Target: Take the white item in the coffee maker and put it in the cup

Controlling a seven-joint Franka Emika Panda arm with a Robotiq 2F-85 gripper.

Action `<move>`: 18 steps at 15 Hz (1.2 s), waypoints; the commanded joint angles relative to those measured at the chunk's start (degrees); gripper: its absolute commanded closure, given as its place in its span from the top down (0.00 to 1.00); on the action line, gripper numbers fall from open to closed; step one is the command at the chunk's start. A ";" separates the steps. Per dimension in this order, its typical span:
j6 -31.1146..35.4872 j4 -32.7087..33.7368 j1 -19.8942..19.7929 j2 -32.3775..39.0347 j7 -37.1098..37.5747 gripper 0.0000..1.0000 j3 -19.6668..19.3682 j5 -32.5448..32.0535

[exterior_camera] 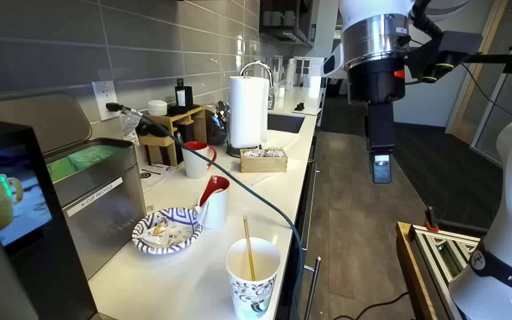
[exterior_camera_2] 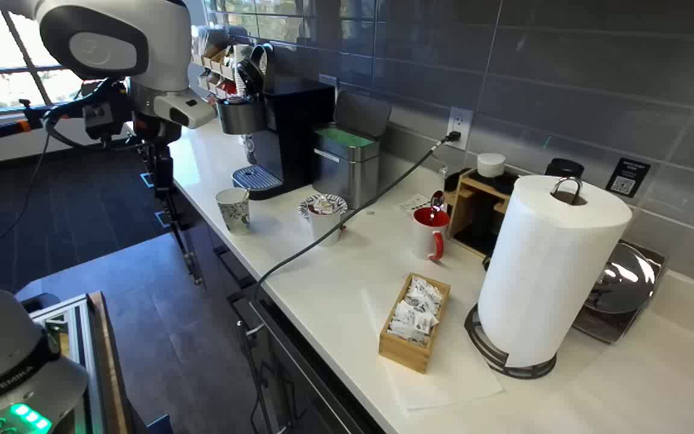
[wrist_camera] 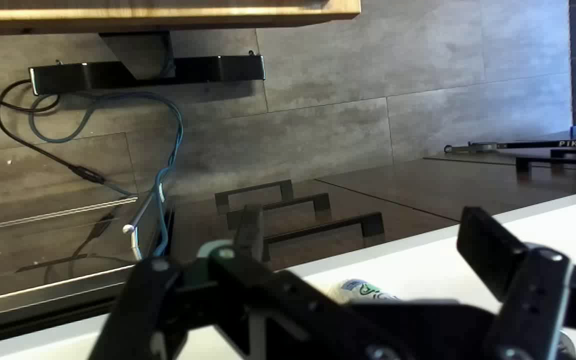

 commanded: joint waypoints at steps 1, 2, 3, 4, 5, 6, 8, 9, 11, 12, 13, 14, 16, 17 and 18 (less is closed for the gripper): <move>-0.31 0.12 -1.30 0.03 -0.60 1.00 1.08 0.56; -0.31 0.12 -1.30 0.03 -0.60 1.00 1.08 0.56; -0.31 0.12 -1.30 0.03 -0.60 1.00 1.08 0.55; -0.31 0.12 -1.30 0.03 -0.60 1.00 1.08 0.55; -0.31 0.12 -1.30 0.03 -0.60 1.00 1.08 0.55; -0.31 0.12 -1.30 0.03 -0.60 1.00 1.08 0.55; -0.31 0.12 -1.30 0.03 -0.60 1.00 1.08 0.55; -0.31 0.12 -1.30 0.03 -0.60 1.00 1.08 0.55; -0.31 0.12 -1.30 0.03 -0.60 1.00 1.08 0.55; 0.08 2.31 -1.62 2.10 -0.51 1.00 0.49 1.25; 0.18 3.94 -1.99 3.59 -0.07 1.00 0.08 1.93; 0.02 7.48 -2.81 6.32 1.26 1.00 0.16 1.53; 0.19 13.82 -4.01 10.21 3.06 1.00 0.63 0.67; -0.72 17.91 -4.33 12.86 3.50 1.00 0.61 0.48; -1.72 21.66 -4.36 15.64 3.61 1.00 0.53 0.09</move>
